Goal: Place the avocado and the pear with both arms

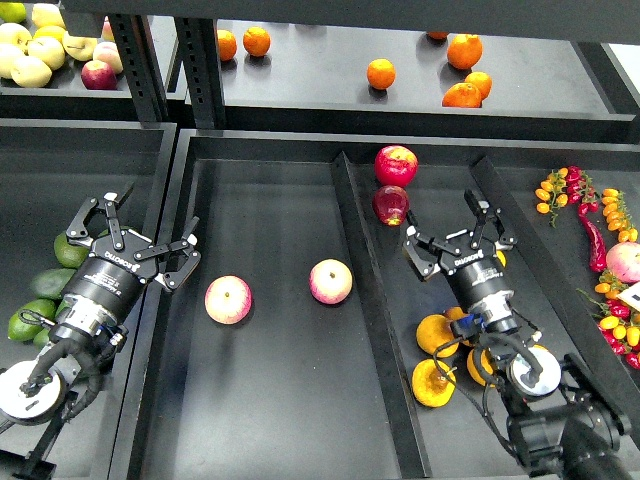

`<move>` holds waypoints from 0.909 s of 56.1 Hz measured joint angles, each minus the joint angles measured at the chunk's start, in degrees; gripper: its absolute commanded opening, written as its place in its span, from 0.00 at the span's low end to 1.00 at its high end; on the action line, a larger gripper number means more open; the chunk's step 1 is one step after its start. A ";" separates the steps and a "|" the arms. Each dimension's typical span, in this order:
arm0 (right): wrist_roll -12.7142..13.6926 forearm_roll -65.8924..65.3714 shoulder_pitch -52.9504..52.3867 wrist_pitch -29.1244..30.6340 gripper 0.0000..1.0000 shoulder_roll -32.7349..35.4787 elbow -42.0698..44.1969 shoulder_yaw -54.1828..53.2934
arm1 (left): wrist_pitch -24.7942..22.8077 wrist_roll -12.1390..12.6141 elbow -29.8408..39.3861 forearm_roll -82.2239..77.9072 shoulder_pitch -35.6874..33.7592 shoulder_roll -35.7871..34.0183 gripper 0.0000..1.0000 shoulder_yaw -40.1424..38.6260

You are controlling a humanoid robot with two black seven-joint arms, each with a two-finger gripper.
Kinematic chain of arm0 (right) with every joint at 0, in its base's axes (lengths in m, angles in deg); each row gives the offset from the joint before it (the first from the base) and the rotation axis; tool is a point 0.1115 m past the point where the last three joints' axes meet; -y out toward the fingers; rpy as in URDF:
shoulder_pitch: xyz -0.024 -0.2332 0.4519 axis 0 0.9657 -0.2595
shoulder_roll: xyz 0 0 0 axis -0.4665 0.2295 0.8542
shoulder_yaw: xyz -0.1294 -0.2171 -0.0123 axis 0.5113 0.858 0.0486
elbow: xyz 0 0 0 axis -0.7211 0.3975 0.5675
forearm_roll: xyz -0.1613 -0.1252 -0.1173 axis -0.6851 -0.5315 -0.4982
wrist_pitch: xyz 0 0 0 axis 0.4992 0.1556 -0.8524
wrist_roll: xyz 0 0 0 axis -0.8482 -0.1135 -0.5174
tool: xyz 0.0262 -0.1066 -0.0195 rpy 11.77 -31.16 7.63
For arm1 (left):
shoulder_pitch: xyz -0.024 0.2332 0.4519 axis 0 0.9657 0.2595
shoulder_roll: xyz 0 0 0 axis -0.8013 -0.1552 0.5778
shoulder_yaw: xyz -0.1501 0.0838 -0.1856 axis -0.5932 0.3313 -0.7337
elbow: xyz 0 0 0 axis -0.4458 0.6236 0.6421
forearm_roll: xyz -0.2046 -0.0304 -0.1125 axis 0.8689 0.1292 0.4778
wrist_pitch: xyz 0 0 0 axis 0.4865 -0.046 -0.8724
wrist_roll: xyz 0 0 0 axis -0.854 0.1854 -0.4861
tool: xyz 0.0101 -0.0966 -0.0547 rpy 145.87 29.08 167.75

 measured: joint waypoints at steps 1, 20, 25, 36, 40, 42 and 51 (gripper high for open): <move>0.01 -0.17 0.67 0.00 1.00 0.00 -0.46 -0.02 | 0.00 -0.02 0.07 0.02 0.16 0.00 1.00 0.05; 0.04 -0.68 4.99 0.00 1.00 0.00 -3.52 -0.55 | 0.00 -0.08 0.21 0.09 1.27 0.00 1.00 0.23; 0.10 -0.68 5.20 0.00 1.00 0.00 -3.44 -0.63 | 0.00 -0.08 0.21 0.09 1.42 0.00 1.00 0.31; 0.15 -0.72 5.23 -0.01 1.00 0.00 -3.35 -1.59 | 0.00 -0.08 0.21 0.09 1.50 0.00 1.00 0.44; 0.15 -0.72 5.24 -0.01 1.00 0.00 -3.64 -1.82 | 0.01 -0.08 0.21 0.09 1.51 0.00 1.00 0.68; 0.15 -0.72 5.24 -0.01 1.00 0.00 -3.81 -1.84 | 0.01 -0.08 0.21 0.09 1.51 0.00 1.00 0.72; 0.15 -0.71 5.24 -0.01 1.00 0.00 -4.97 -1.93 | 0.02 -0.08 0.21 0.09 1.55 0.00 1.00 0.76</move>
